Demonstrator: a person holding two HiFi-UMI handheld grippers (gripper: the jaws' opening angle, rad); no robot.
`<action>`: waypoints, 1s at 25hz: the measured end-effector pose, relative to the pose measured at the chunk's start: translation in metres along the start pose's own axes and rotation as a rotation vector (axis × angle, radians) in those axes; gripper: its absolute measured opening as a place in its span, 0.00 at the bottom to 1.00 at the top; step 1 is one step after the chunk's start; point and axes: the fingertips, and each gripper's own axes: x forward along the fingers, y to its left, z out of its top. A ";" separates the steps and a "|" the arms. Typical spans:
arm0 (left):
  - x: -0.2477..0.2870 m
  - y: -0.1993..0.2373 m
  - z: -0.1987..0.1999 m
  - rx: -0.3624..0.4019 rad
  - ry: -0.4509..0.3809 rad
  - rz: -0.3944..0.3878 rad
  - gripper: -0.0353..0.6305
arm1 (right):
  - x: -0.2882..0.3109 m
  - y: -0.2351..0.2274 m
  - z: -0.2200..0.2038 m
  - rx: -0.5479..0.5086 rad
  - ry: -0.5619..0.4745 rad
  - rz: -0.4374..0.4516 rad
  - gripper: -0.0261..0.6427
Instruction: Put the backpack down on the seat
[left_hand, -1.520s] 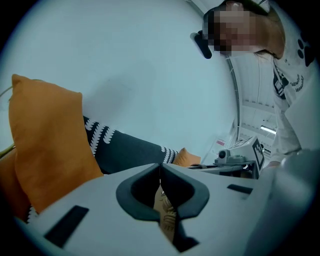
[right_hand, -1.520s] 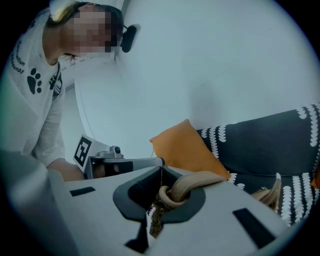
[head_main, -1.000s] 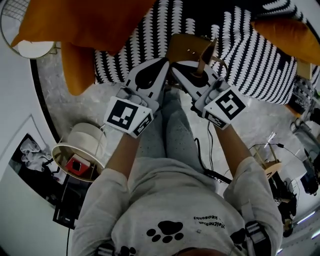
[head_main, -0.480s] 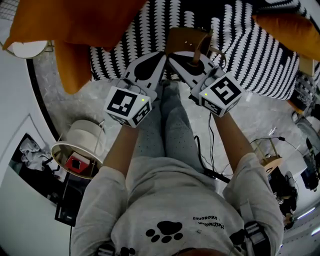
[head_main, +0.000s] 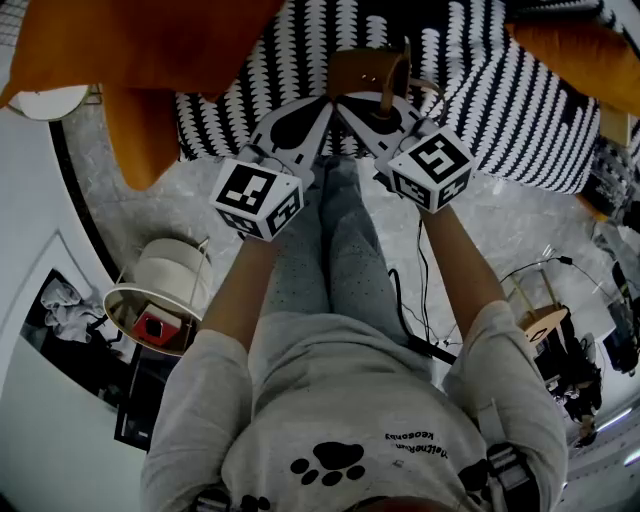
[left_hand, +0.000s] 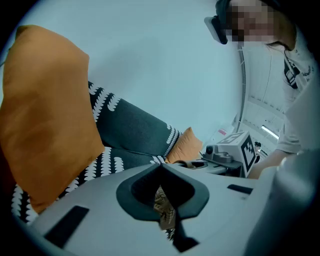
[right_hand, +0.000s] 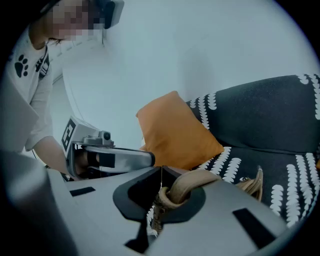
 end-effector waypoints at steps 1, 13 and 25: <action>0.000 0.001 -0.002 -0.001 0.004 -0.001 0.08 | 0.002 -0.002 -0.004 0.003 0.008 -0.006 0.09; 0.013 -0.006 -0.013 -0.004 0.034 -0.020 0.08 | 0.005 -0.032 -0.026 -0.032 0.165 -0.137 0.09; 0.018 -0.019 -0.020 0.002 0.047 -0.050 0.08 | -0.024 -0.083 -0.084 0.148 0.395 -0.368 0.09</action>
